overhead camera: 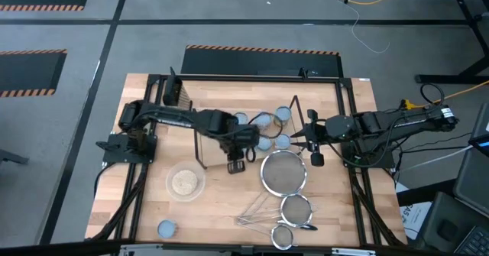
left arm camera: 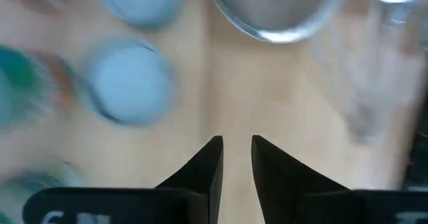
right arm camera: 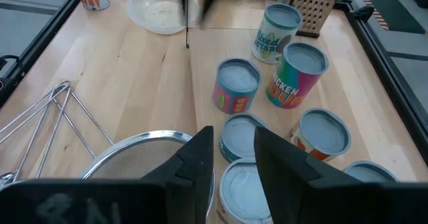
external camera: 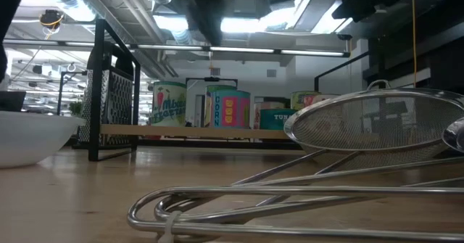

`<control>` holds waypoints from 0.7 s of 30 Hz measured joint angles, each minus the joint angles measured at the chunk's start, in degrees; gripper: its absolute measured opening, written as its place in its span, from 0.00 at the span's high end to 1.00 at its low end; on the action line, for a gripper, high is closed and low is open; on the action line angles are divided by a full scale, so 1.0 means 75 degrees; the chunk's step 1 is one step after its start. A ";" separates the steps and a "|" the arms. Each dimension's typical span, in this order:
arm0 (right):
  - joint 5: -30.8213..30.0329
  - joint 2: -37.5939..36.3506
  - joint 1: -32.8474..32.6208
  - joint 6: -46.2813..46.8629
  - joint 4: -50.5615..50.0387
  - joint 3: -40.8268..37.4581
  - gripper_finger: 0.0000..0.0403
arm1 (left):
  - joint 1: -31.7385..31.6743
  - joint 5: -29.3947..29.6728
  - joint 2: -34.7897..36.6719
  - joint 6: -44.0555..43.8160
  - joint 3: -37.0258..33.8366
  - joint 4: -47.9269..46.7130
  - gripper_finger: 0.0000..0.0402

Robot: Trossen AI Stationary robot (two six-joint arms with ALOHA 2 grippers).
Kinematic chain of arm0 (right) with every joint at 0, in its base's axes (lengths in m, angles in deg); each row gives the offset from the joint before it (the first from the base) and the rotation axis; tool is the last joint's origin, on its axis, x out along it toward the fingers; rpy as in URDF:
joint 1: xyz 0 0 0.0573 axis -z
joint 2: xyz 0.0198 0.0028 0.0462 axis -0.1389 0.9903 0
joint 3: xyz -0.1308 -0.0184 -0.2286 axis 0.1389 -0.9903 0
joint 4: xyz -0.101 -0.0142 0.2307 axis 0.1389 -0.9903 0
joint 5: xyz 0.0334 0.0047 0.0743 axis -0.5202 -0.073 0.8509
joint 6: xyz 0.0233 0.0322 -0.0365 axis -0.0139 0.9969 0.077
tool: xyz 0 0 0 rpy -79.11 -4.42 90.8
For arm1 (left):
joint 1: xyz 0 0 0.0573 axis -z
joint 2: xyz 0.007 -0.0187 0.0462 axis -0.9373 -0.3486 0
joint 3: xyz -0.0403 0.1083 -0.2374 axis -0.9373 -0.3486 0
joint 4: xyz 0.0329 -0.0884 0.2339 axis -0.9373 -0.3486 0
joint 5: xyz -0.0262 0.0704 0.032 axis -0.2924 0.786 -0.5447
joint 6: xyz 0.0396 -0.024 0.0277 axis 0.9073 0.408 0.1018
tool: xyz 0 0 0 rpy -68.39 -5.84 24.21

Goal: Pick and place cans onto a shelf
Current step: Put the small white can on the shelf

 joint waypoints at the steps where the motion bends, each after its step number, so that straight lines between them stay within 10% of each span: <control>1: 0.0000 0.0003 -0.0001 0.0000 -0.0006 0.0000 0.72 | 0.0151 -0.0186 0.0073 -0.0341 0.0000 -0.0121 0.82; 21: 0.0009 0.0003 -0.0001 -0.0281 -0.0012 0.0000 0.72 | 0.5458 0.0028 0.0197 -0.9132 -0.0003 -0.0545 0.82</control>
